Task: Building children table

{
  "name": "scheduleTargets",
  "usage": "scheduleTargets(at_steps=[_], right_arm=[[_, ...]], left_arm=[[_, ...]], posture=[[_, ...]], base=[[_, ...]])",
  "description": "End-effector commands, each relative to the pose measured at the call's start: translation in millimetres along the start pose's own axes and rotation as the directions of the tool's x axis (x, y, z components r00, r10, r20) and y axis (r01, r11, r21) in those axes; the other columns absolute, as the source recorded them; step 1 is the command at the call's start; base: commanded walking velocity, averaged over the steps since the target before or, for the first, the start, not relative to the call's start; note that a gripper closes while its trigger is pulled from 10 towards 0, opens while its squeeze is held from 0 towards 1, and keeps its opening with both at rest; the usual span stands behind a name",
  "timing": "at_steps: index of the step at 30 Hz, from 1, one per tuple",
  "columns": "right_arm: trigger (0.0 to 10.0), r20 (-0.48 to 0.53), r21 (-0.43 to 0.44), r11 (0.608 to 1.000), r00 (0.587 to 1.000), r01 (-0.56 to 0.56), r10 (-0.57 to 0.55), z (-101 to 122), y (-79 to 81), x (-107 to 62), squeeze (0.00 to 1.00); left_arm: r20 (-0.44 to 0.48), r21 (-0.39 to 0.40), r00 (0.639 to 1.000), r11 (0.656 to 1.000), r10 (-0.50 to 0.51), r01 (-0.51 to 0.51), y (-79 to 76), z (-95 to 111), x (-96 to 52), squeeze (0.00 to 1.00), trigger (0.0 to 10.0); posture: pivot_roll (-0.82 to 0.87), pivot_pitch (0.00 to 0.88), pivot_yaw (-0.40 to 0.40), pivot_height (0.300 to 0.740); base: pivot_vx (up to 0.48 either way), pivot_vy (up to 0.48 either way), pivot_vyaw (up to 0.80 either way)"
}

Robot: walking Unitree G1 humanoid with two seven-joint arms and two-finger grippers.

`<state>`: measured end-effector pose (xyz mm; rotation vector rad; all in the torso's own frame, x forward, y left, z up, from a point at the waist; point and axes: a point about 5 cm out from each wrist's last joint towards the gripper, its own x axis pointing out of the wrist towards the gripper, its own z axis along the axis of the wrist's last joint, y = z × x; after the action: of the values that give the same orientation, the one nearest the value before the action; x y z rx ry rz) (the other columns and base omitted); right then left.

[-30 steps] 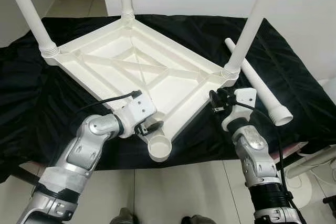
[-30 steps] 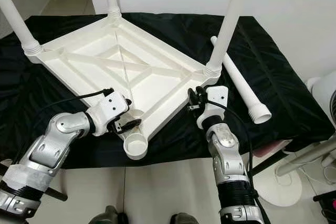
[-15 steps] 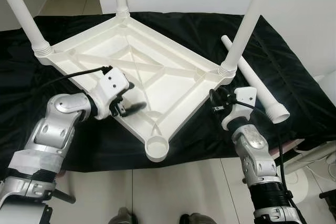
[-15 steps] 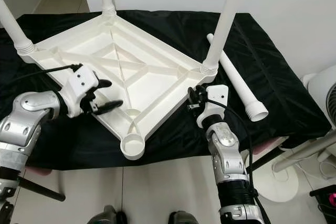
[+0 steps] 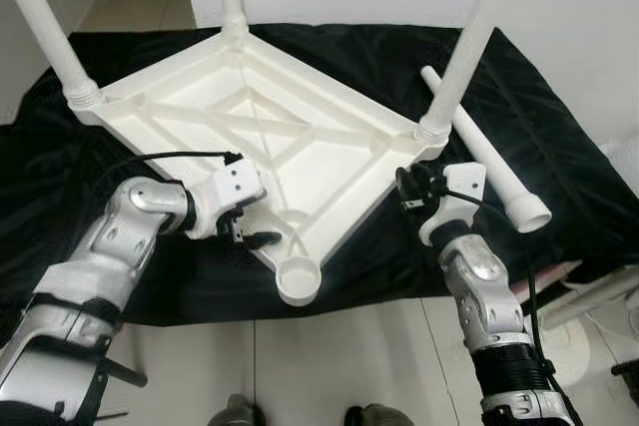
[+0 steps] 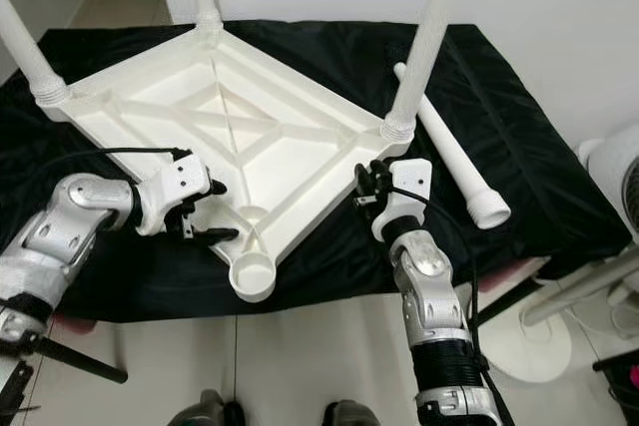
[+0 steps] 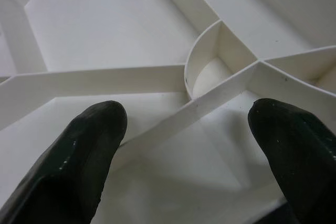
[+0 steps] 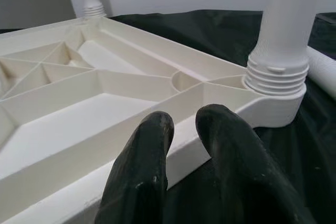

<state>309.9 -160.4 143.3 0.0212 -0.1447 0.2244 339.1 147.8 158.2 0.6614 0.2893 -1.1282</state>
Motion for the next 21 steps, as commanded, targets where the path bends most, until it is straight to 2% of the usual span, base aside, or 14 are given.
scheduleTargets(at_steps=[1,9,21], right_arm=[[10.0,0.007,0.0,1.0,1.0,0.008,-0.008,1.3,-0.6,-1.1,0.0],[10.0,0.007,0.0,1.0,1.0,0.015,-0.015,1.7,-0.9,-3.2,0.0],[10.0,-0.009,-0.003,1.0,1.0,0.022,-0.022,-1.7,-1.4,-9.3,0.0]], left_arm=[[-0.053,0.001,0.994,0.995,0.099,-0.099,11.0,-5.8,2.7,0.0,10.0],[-0.125,0.029,0.987,0.994,0.105,-0.102,22.8,-12.2,5.0,0.0,10.0],[-0.217,0.094,0.974,0.992,-0.057,0.079,26.6,-16.8,1.7,0.0,10.0]], posture=[[-0.11,0.069,0.039,0.74],[-0.12,0.084,0.047,0.74],[-0.12,0.108,0.053,0.74]], base=[[0.0,0.0,0.0],[0.0,0.0,0.0],[0.0,0.0,0.0]])
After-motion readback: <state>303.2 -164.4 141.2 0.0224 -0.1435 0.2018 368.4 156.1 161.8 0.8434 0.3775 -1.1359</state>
